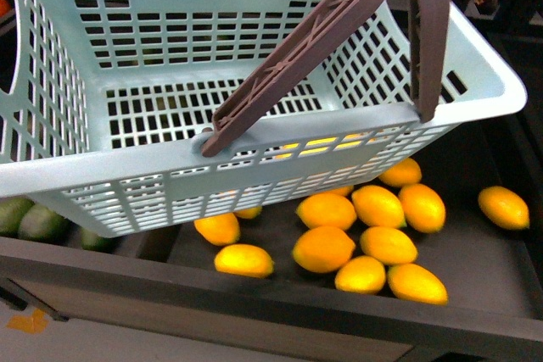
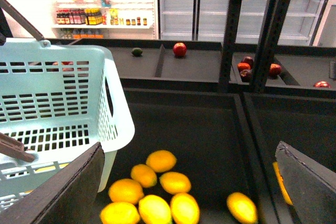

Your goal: Pick mango and avocado into basket

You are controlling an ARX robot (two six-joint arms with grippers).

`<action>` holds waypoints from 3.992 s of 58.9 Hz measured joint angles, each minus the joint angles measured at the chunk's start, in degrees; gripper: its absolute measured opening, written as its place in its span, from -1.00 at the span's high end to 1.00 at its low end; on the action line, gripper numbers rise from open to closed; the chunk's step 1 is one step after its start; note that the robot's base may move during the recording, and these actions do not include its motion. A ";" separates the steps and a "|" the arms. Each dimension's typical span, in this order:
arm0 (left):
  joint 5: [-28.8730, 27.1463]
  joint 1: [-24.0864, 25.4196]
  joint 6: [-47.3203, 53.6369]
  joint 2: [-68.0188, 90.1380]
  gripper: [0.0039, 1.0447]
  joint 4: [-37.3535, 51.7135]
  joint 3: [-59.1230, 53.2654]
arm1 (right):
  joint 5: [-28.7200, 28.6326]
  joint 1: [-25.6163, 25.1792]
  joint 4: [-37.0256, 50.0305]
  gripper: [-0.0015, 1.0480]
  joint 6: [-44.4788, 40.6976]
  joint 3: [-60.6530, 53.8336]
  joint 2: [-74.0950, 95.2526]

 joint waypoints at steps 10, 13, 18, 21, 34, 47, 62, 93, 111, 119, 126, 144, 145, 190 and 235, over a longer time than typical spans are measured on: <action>0.79 -0.15 0.07 0.00 0.91 0.02 0.00 | -0.02 0.00 0.00 -0.85 0.00 0.00 0.02; 1.03 -0.15 -0.11 0.00 0.91 0.02 0.00 | -0.04 0.00 -0.02 -0.85 0.00 -0.02 0.00; 0.66 -0.22 -0.13 0.00 0.91 0.00 0.02 | 0.02 0.00 0.02 -0.85 0.00 -0.02 0.00; 0.72 -0.26 -0.07 0.00 0.91 0.02 0.02 | 0.00 0.00 -0.02 -0.85 -0.02 -0.02 0.02; 0.42 -0.17 0.00 0.04 0.91 0.00 0.02 | -0.04 0.00 -0.02 -0.85 0.00 0.00 0.00; 0.39 -0.15 0.02 0.07 0.91 0.00 0.02 | 0.02 0.00 -0.02 -0.85 0.00 0.00 0.02; 0.70 -0.20 0.00 0.09 0.91 0.02 0.02 | 0.00 0.00 0.00 -0.85 0.00 0.00 0.00; -0.59 0.72 0.66 0.04 0.91 0.00 0.02 | 10.56 1.49 -14.51 -0.85 6.91 7.23 12.09; 1.68 -0.59 -0.07 0.07 0.91 0.00 0.02 | -1.11 -10.93 13.46 -0.85 15.76 16.09 66.90; 0.26 -0.46 0.00 0.07 0.91 0.00 0.02 | -2.62 -9.86 20.72 -0.85 23.69 27.52 94.27; -0.15 -0.04 0.02 0.07 0.91 0.00 0.02 | -1.05 -7.45 21.57 -0.85 28.15 34.64 106.68; 0.70 -0.17 0.02 0.07 0.91 0.00 0.02 | 3.85 -0.94 13.55 -0.85 42.64 56.50 129.68; 0.70 -0.22 0.04 0.07 0.91 0.00 0.02 | 4.24 -0.76 12.85 -0.85 43.63 57.66 130.64; -0.26 -0.11 0.28 0.07 0.91 0.00 0.02 | 6.03 4.11 0.17 -0.85 55.89 87.84 152.32; 0.04 -0.11 0.59 0.07 0.91 0.00 0.02 | 6.21 3.96 -2.82 -0.32 55.95 94.97 160.63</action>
